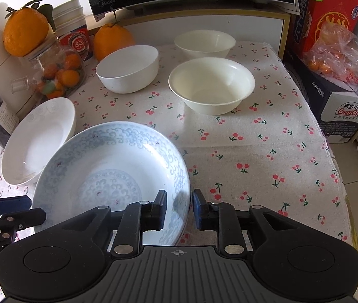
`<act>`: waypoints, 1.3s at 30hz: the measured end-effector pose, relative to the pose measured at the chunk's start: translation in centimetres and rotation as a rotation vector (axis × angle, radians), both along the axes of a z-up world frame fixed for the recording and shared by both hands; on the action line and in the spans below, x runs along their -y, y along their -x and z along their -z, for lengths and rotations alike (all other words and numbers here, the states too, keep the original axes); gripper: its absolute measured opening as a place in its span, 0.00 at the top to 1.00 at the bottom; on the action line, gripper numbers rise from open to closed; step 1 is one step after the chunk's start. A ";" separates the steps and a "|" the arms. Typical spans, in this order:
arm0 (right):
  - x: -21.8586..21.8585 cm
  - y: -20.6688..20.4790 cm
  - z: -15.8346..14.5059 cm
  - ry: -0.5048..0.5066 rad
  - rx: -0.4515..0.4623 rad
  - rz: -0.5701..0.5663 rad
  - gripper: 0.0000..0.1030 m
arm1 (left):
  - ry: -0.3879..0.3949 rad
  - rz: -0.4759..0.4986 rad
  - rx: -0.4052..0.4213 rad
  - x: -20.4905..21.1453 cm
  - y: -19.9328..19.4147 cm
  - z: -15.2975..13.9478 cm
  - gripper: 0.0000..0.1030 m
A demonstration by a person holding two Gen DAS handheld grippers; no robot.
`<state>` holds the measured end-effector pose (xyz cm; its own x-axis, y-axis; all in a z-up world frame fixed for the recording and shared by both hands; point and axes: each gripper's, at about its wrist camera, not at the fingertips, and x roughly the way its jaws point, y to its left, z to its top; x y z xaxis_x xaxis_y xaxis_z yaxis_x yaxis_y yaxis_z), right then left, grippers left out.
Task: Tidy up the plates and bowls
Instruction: 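Open both tools to release the stacked plate and withdraw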
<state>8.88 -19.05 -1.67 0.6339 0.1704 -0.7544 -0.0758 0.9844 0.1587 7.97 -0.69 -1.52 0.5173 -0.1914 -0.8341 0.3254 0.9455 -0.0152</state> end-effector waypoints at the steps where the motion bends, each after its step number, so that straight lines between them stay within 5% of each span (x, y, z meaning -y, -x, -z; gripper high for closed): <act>1: 0.0 0.0 0.0 -0.004 0.000 -0.003 0.68 | 0.004 0.001 -0.001 0.0 0.0 -0.1 0.74; 9: 0.1 0.2 -1.3 -0.045 0.024 -0.003 0.26 | 0.066 0.019 -0.024 -0.2 0.1 -0.7 0.39; 15: 0.2 0.3 -2.3 -0.071 0.032 0.000 0.15 | 0.152 -0.008 -0.063 -0.9 -0.3 -1.1 0.21; 26: -0.5 -0.4 -3.6 -0.122 0.026 0.010 0.13 | 0.149 -0.088 -0.018 -2.3 -0.8 -2.1 0.01; 39: -5.2 -3.8 -6.0 -0.175 0.076 -0.084 0.13 | 0.089 -0.294 0.004 -6.5 -3.5 -0.7 0.00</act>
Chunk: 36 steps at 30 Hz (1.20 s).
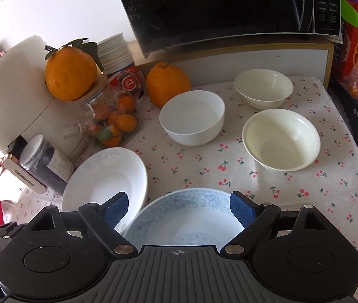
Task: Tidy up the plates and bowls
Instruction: 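Open both tools to release the stacked plate and withdraw, then close both tools on the rim of the plain white plate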
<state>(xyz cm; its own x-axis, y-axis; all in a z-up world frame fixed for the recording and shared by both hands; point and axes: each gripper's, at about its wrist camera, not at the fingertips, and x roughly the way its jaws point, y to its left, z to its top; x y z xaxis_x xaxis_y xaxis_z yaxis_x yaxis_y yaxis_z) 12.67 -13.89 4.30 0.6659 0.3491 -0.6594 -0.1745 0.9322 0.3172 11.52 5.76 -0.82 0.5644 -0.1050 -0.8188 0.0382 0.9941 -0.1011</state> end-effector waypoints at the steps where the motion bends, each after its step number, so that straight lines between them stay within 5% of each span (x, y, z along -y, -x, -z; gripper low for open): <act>1: -0.2 -0.4 0.1 -0.016 -0.003 -0.003 0.13 | 0.004 -0.011 -0.001 -0.3 -0.1 0.1 0.00; 9: -1.7 -3.1 1.0 -0.119 0.010 -0.047 0.13 | 0.035 -0.072 0.005 -2.2 -1.1 0.9 0.01; 25: -4.1 -6.2 3.4 -0.251 -0.012 -0.027 0.14 | 0.099 -0.138 -0.022 -4.4 -2.2 2.3 0.28; 36: -5.2 -7.0 4.7 -0.218 -0.038 0.000 0.53 | 0.097 -0.177 -0.040 -5.8 -2.1 2.5 0.57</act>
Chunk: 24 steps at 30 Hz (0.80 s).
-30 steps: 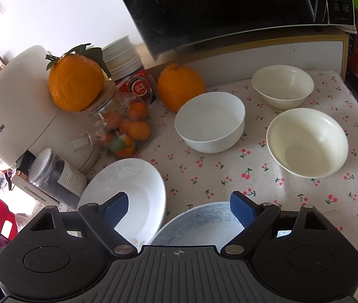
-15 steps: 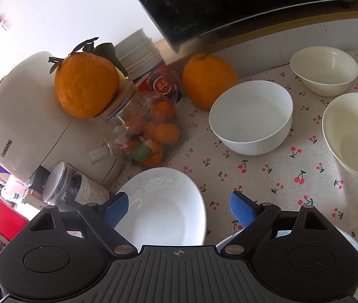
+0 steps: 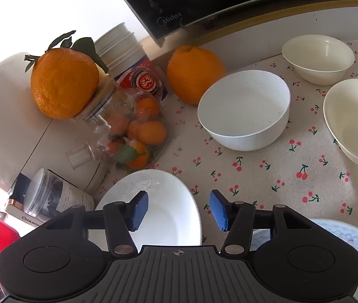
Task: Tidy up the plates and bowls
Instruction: 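Close both tools on the rim of the plain white plate, then carry the white plate with both tools onto the blue-patterned stack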
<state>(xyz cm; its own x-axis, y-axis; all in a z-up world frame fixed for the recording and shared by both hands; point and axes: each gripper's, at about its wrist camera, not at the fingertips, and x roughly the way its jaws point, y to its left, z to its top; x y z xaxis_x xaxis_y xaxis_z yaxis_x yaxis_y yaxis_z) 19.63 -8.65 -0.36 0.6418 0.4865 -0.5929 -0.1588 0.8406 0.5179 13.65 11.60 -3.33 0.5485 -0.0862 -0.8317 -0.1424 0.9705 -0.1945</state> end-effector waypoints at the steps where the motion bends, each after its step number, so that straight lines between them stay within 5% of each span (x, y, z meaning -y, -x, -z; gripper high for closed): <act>1: -0.2 0.0 0.0 0.006 -0.001 -0.001 0.55 | -0.002 -0.002 -0.001 -0.1 0.0 0.0 0.59; 10: -1.1 0.0 0.5 0.052 -0.017 -0.001 0.69 | -0.026 -0.015 -0.011 -0.7 0.0 0.1 0.75; 24: -1.4 0.5 0.6 0.098 -0.022 -0.013 0.80 | -0.018 -0.011 0.002 -1.0 0.4 -0.5 0.77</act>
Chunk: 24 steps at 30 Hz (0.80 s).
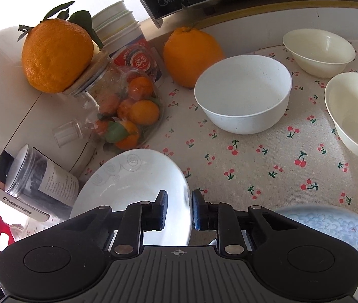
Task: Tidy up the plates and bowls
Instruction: 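Carry the white plate with both tools onto the blue-patterned stack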
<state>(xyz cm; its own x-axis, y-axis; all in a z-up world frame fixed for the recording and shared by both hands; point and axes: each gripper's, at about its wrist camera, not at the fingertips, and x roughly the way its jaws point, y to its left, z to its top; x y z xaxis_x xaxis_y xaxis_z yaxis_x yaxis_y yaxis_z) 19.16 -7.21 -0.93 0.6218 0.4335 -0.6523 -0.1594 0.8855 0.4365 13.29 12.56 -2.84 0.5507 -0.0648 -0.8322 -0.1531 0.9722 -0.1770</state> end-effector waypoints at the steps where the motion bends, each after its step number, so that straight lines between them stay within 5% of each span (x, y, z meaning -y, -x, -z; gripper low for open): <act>1: 0.0 0.1 -0.3 0.008 0.010 -0.005 0.80 | 0.006 0.003 0.004 -0.1 0.1 -0.1 0.77; 24: 1.9 3.3 -4.1 0.049 0.056 -0.027 0.80 | 0.068 0.090 0.063 0.4 3.9 -3.4 0.77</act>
